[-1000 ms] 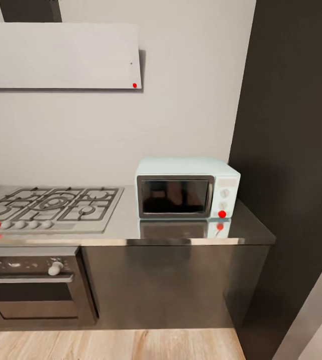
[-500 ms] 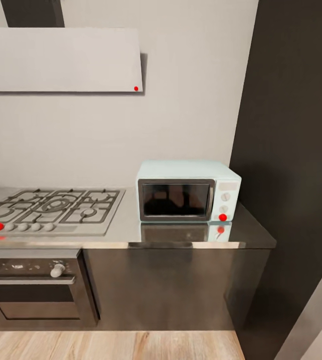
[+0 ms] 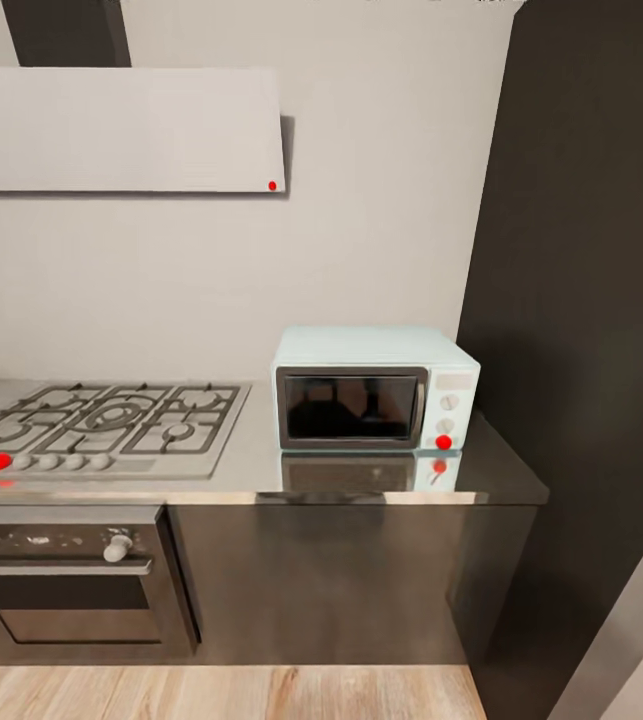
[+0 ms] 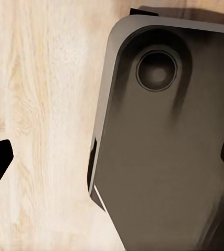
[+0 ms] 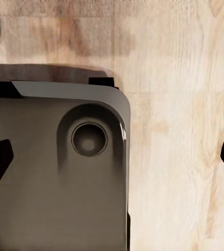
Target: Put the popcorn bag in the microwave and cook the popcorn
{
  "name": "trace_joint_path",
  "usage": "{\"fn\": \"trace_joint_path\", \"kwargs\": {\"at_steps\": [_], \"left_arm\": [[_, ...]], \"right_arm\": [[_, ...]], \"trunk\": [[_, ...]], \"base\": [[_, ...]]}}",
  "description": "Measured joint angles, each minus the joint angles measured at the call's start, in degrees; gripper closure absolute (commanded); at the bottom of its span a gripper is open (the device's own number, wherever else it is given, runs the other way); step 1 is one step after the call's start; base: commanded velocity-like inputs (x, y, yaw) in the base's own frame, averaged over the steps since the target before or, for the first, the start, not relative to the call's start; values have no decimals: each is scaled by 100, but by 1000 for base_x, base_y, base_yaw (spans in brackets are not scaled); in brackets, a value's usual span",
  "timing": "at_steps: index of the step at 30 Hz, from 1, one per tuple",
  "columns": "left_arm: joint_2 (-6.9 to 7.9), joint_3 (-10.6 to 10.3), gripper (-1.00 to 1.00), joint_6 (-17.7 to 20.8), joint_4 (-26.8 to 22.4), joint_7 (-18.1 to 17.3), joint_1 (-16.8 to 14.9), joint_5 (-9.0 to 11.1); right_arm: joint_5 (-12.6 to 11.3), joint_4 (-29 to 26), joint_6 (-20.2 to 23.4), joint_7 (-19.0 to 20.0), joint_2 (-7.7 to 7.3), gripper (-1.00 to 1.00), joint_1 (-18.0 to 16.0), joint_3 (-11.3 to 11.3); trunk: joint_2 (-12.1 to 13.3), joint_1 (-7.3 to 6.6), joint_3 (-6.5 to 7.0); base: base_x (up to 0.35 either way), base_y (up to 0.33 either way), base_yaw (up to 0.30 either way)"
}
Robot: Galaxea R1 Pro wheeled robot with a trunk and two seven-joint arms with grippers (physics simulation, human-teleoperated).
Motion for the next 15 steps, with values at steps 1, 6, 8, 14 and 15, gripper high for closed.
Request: {"fn": "trace_joint_path", "kwargs": {"at_steps": [1,6,8,14,15], "left_arm": [[5,0,-100,0,0,0,0,0],[44,0,-100,0,0,0,0,0],[53,0,-100,0,0,0,0,0],[45,0,-100,0,3,0,0,0],[44,0,-100,0,4,0,0,0]], "right_arm": [[-2,-1,0,0,0,-100,0,0],[1,-2,0,0,1,-100,0,0],[3,1,0,0,0,-100,0,0],[0,-1,-69,-6,0,-100,0,0],[1,-1,-97,-7,0,-100,0,0]], "trunk": [[40,-22,18],[241,-132,108],[321,-176,144],[562,-308,252],[602,-330,270]], "base": [[0,0,0],[0,0,0],[0,0,0],[0,0,0],[0,0,0]]}}
